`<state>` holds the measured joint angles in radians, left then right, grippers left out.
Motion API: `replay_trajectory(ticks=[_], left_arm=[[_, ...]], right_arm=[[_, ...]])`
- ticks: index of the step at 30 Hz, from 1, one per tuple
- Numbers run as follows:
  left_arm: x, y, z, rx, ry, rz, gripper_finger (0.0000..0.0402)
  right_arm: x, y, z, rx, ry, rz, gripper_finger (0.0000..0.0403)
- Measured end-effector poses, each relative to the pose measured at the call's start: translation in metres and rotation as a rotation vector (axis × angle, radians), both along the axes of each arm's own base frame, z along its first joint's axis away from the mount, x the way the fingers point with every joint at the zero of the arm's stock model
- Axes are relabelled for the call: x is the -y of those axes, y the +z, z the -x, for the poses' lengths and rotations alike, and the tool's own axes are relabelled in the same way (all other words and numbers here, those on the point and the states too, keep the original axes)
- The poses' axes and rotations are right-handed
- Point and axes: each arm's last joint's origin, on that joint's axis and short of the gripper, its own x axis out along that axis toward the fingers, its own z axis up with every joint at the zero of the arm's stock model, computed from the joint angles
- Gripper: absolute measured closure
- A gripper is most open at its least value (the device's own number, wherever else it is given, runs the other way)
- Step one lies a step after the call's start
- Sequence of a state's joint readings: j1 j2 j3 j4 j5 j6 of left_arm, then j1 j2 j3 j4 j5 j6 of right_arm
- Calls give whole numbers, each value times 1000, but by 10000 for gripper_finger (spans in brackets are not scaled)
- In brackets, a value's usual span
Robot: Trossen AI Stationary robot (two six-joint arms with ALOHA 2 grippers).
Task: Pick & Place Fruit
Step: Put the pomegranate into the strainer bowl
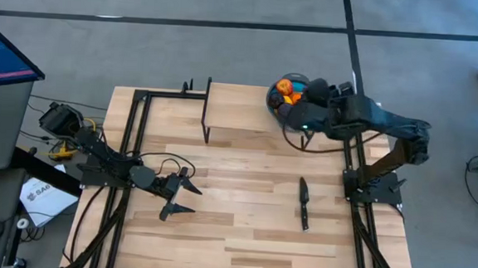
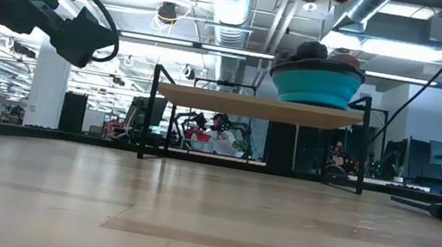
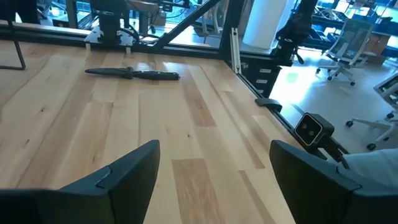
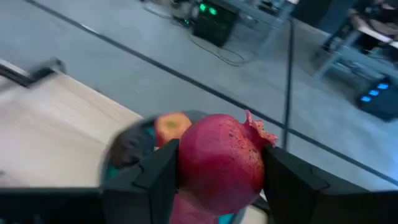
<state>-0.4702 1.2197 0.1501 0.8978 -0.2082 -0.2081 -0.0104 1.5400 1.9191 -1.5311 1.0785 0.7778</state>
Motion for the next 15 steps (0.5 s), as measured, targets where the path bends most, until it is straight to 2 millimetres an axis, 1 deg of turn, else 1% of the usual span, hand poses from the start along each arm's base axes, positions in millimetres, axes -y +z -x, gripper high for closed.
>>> replay_trajectory(ticks=[3,6,11,15], left_arm=[[0,0,0,5,-3,-18,105],[0,0,0,5,-3,-19,105],[0,0,0,5,-3,-18,105],[0,0,0,3,-2,-11,105]], right_arm=[[16,-24,-3,-23,-58,-18,210],[32,-44,8,21,-102,-39,214],[46,-67,25,211,-59,-50,213],[50,-83,30,378,-30,9,204]])
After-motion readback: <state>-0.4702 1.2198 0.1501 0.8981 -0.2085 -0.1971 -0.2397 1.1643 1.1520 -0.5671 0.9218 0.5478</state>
